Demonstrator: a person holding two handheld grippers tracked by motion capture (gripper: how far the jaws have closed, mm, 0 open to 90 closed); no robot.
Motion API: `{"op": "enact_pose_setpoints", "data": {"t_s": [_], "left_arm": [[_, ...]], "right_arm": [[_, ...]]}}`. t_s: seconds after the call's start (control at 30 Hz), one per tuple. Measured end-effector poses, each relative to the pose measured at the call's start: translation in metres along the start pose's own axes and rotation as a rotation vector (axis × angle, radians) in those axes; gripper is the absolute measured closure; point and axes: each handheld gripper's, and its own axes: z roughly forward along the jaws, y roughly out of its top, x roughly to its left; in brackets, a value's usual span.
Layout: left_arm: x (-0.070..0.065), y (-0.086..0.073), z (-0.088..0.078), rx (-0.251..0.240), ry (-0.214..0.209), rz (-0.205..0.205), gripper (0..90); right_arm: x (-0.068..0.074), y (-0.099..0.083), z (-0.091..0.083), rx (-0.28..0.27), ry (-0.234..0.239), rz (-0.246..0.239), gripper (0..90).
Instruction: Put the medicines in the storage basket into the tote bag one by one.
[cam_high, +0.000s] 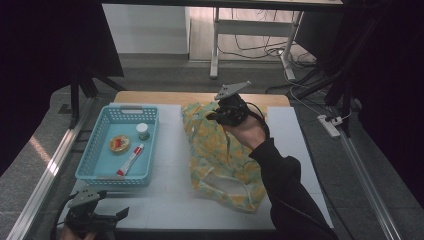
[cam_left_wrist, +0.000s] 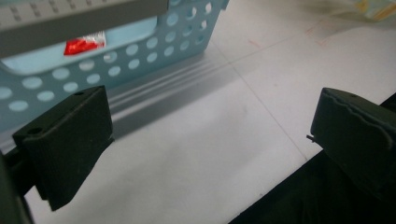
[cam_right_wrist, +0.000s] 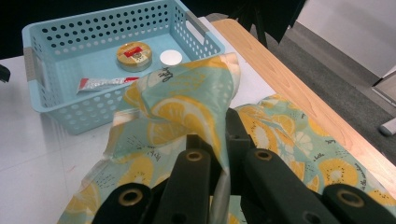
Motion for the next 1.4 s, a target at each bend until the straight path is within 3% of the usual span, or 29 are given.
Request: {"op": "enact_pose_setpoints", "data": {"t_s": [0.2, 0.4, 0.73, 0.9, 1.03, 1.4], "left_arm": [[0.008, 0.004, -0.004, -0.04, -0.03, -0.012, 0.0], [0.011, 0.009, -0.01, -0.081, -0.016, -0.008, 0.0], [0.019, 0.019, -0.009, -0.073, -0.005, -0.04, 0.0], [0.026, 0.028, -0.008, -0.071, -0.031, -0.081, 0.2], [0.031, 0.034, -0.007, -0.07, -0.039, -0.067, 0.0], [0.041, 0.052, -0.001, -0.062, 0.003, -0.04, 0.0]], "right_arm": [[-0.001, -0.001, 0.002, -0.001, 0.004, 0.004, 89.5], [-0.001, -0.002, 0.004, 0.002, 0.009, 0.003, 89.5], [-0.004, -0.003, 0.002, 0.006, 0.002, 0.009, 89.5], [-0.004, -0.003, 0.002, 0.002, 0.004, 0.01, 89.5], [-0.003, -0.003, 0.003, 0.003, 0.004, 0.009, 89.5], [-0.004, -0.004, 0.002, 0.004, 0.002, 0.008, 89.5]]}}
